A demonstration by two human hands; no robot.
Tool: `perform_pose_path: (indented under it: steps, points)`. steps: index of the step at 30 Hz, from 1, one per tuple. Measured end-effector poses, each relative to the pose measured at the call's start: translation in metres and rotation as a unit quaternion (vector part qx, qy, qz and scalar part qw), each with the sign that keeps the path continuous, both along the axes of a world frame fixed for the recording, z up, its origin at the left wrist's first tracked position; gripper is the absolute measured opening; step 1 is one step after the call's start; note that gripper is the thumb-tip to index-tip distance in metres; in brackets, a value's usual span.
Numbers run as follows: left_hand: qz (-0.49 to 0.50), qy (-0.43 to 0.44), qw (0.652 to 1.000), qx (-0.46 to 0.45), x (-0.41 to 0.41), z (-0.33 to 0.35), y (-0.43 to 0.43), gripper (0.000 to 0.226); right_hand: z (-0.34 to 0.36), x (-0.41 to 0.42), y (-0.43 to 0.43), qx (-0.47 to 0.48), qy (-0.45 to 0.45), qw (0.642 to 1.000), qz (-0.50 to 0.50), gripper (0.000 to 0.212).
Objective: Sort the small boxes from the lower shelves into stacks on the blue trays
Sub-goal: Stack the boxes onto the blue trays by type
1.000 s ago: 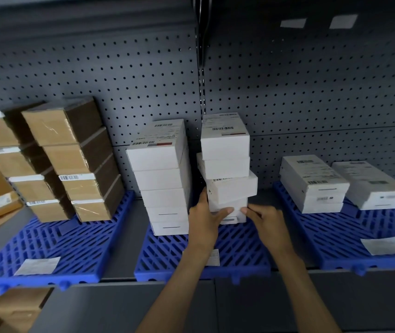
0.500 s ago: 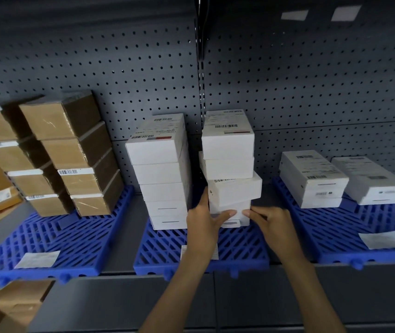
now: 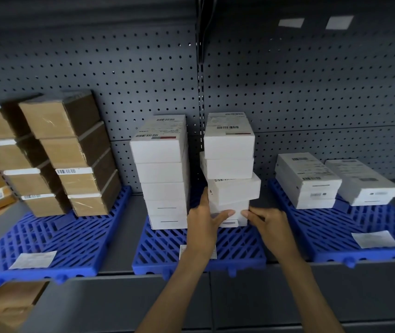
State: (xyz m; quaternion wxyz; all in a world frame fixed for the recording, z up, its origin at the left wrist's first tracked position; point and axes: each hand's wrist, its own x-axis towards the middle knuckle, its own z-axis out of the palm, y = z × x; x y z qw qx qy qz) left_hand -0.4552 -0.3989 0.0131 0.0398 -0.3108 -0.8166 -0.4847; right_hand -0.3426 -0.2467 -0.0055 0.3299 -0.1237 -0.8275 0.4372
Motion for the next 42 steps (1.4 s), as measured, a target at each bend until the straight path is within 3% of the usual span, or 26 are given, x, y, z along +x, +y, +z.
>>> perform_pose_path:
  steps: [9,13,15,20,29,42]
  points:
    - [-0.035,-0.035,0.997,0.061,0.011,0.0,-0.008,0.093,0.009,0.012,-0.006,-0.021,-0.03,0.999,0.024,0.024]
    - [-0.076,-0.069,0.989,0.103,0.014,0.008,-0.012,0.109,0.026,0.024,-0.006,-0.127,0.028,0.991,0.04,0.05]
    - [-0.085,-0.079,0.986,0.121,0.015,0.012,-0.013,0.101,0.033,0.025,-0.006,-0.151,0.06,0.986,0.039,0.052]
    - [-0.089,-0.106,0.978,0.154,0.012,0.013,-0.013,0.085,0.037,0.013,-0.007,-0.14,0.066,0.987,0.046,0.042]
    - [-0.077,-0.109,0.976,0.174,0.006,0.012,-0.012,0.067,0.031,0.0,-0.021,-0.113,0.111,0.987,-0.027,0.034]
    - [-0.05,-0.096,0.973,0.202,0.01,0.013,-0.008,0.058,0.028,-0.006,-0.027,-0.146,0.142,0.975,-0.087,0.026]
